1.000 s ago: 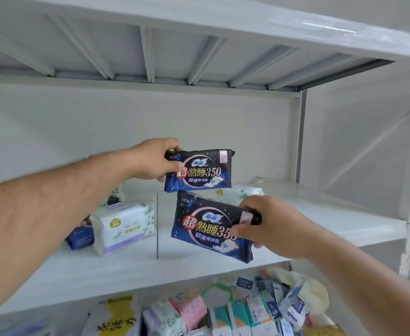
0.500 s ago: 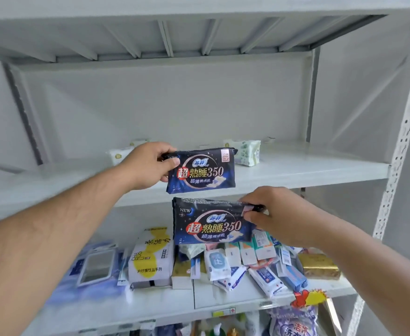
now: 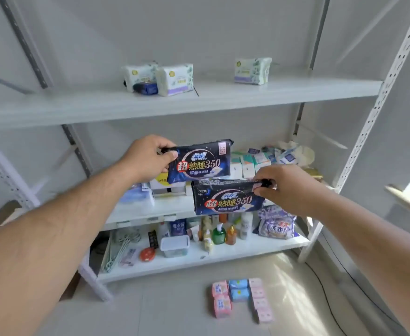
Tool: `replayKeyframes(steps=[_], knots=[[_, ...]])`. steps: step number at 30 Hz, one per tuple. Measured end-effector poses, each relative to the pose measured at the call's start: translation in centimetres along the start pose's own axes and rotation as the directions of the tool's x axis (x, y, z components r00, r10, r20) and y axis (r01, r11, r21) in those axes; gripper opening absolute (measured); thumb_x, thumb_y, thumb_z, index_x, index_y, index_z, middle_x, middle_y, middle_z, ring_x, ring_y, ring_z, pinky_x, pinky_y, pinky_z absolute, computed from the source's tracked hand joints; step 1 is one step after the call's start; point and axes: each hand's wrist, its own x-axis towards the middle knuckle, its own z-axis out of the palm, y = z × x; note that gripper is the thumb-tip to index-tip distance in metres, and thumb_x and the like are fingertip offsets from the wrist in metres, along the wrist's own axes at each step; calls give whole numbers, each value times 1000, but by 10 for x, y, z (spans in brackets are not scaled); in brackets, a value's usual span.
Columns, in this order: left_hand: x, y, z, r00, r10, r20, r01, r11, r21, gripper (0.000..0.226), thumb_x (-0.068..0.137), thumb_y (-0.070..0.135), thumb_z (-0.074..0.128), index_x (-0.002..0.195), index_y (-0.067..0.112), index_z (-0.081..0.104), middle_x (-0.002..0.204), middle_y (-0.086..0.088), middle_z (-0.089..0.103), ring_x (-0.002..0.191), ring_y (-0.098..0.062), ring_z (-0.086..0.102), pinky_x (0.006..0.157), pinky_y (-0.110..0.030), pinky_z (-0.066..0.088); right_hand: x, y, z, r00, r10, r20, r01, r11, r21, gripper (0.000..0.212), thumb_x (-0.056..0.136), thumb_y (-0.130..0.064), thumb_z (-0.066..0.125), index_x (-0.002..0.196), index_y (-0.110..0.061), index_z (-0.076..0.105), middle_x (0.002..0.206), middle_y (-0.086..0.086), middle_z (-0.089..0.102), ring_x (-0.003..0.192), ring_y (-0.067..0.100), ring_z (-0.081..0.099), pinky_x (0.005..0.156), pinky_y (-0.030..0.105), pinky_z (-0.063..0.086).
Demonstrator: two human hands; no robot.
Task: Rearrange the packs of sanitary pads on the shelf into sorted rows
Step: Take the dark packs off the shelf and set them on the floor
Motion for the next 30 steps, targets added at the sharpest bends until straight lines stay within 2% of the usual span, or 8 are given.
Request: replayKeyframes(steps=[2,6,8,12,20,23,27,30], knots=[[-27,-12,11,1000,-14,24,13,1000,10,13,96,13,60,104,19,69,74,3,65,63,-15,66,58,-15,55,-21,-5,18,1000,-1,31,0,1000,13,11,95,-23,64,99,-15,70,90,2,68,77,19,59,70,35,50],[-74,-31,34,997,-30,74,25,997,71,18,94,16,62,110,14,72,86,3,69,81,-25,69,83,-38,57,-60,-7,50,997,-10,78,9,1000,24,12,95,-21,63,96,-14,71,87,3,68,77,24,59,71,37,51],[-93,-38,46,996,-27,85,16,992,128,21,93,19,64,112,16,72,102,2,70,87,-19,65,87,-31,51,-76,-3,64,995,-16,103,14,999,29,10,95,-20,61,93,-13,69,85,2,66,78,26,57,71,37,50],[-124,-50,72,993,-57,99,42,987,152,20,91,21,67,109,18,73,110,5,68,96,-13,61,88,-26,46,-102,10,93,985,-24,171,20,1000,21,11,95,-24,60,94,-16,68,90,1,65,80,25,60,75,44,52],[-176,-76,120,971,-189,146,154,963,222,14,91,21,65,102,20,74,83,6,64,84,-20,64,73,-27,45,-146,29,141,962,-89,257,64,993,104,11,94,-23,62,94,-19,72,92,-2,58,87,18,56,80,33,48],[-191,-89,130,968,-205,143,162,951,265,18,94,21,62,106,17,74,91,5,67,86,-17,60,74,-25,41,-154,33,157,954,-103,282,78,992,98,12,94,-23,62,94,-18,73,95,-1,58,85,19,58,76,33,48],[-200,-113,137,972,-199,128,156,945,287,18,96,21,59,105,16,74,104,0,69,87,-14,56,76,-26,41,-154,32,182,947,-124,295,112,992,59,17,97,-23,56,96,-18,73,96,-1,60,90,21,59,67,28,35],[-199,-137,138,975,-190,116,151,947,283,16,95,19,60,99,15,74,99,0,67,84,-14,54,74,-26,39,-149,23,204,941,-109,321,117,993,-3,21,98,-28,50,97,-23,70,98,-2,59,88,25,60,66,33,44]])
